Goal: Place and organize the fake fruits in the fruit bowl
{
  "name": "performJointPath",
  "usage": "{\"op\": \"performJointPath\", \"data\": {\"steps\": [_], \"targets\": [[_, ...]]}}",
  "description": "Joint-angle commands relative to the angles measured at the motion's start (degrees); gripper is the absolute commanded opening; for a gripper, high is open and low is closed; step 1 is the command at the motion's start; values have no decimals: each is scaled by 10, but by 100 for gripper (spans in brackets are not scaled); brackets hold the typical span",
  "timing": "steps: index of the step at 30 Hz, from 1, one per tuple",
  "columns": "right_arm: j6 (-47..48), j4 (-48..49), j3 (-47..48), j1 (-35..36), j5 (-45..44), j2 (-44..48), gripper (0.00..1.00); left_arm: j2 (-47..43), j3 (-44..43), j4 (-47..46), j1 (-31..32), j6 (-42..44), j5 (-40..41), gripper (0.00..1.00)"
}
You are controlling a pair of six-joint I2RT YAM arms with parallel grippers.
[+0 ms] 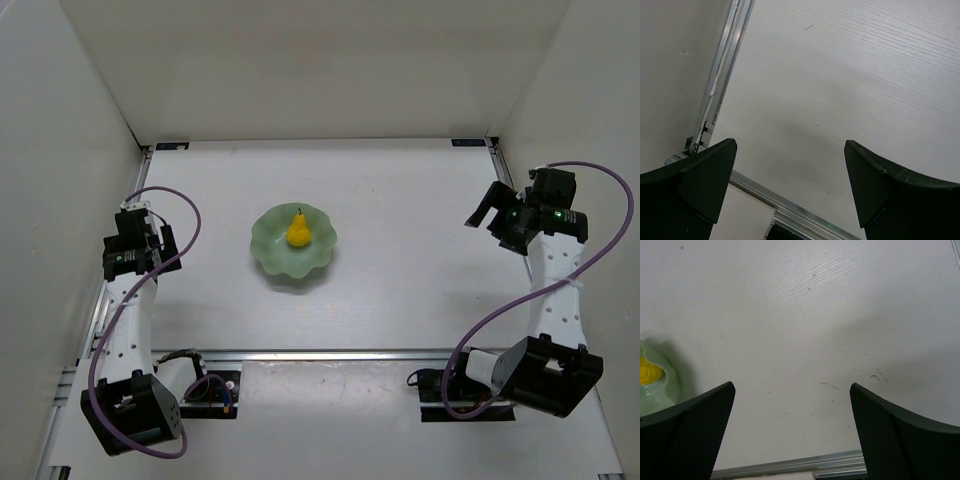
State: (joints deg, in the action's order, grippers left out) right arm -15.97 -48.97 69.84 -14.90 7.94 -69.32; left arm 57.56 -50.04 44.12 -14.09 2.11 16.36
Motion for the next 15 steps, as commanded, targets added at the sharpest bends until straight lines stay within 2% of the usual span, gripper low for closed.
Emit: {"op": "performJointPath", "data": {"steps": [1, 15], "targets": [[20, -2, 4, -1, 22, 20, 100, -9, -4, -8, -2, 0, -11, 100], [20, -2, -2, -1, 27, 15, 100, -9, -4, -8, -2, 0, -11, 100]]}}
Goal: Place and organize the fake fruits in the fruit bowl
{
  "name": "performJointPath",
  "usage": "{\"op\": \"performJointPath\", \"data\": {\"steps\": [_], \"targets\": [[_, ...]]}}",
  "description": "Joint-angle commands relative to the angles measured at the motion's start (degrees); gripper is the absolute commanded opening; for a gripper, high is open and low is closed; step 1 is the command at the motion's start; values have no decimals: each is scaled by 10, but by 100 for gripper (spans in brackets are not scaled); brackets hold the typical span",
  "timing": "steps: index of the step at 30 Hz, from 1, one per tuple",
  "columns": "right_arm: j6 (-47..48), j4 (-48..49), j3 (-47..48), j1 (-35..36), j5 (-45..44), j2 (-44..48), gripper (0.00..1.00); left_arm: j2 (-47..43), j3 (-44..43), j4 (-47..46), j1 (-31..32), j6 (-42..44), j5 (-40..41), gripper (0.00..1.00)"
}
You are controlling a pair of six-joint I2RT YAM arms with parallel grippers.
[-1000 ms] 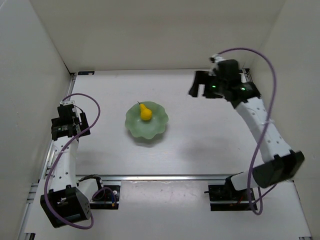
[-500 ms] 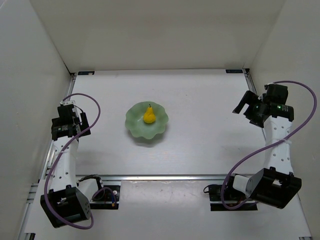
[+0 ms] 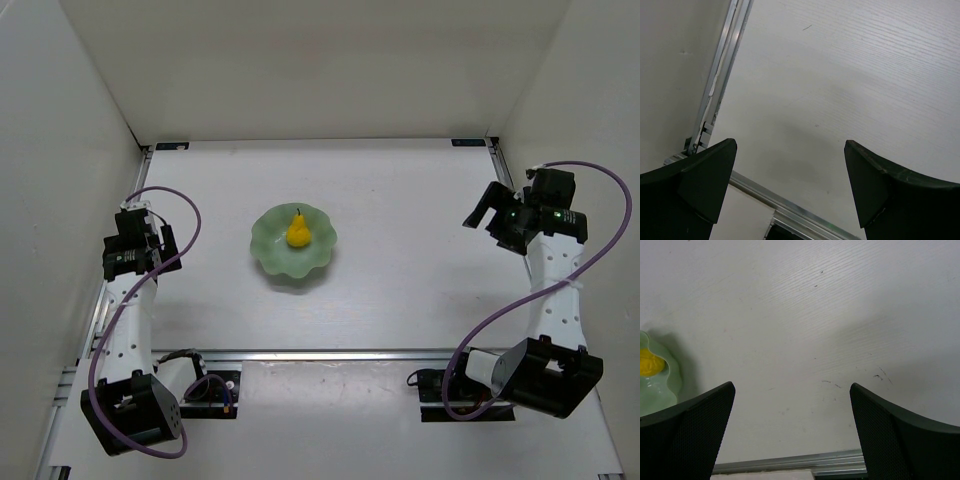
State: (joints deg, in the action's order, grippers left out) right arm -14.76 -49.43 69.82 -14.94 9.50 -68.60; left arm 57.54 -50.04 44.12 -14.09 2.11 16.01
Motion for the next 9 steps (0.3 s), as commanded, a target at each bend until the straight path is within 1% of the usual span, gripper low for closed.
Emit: {"op": "performJointPath", "data": {"steps": [1, 9], "targets": [[8, 2, -2, -1, 11, 7, 100, -8, -4, -8, -2, 0, -7, 100], [13, 2, -13, -1, -2, 14, 100, -8, -4, -8, -2, 0, -7, 100]]}}
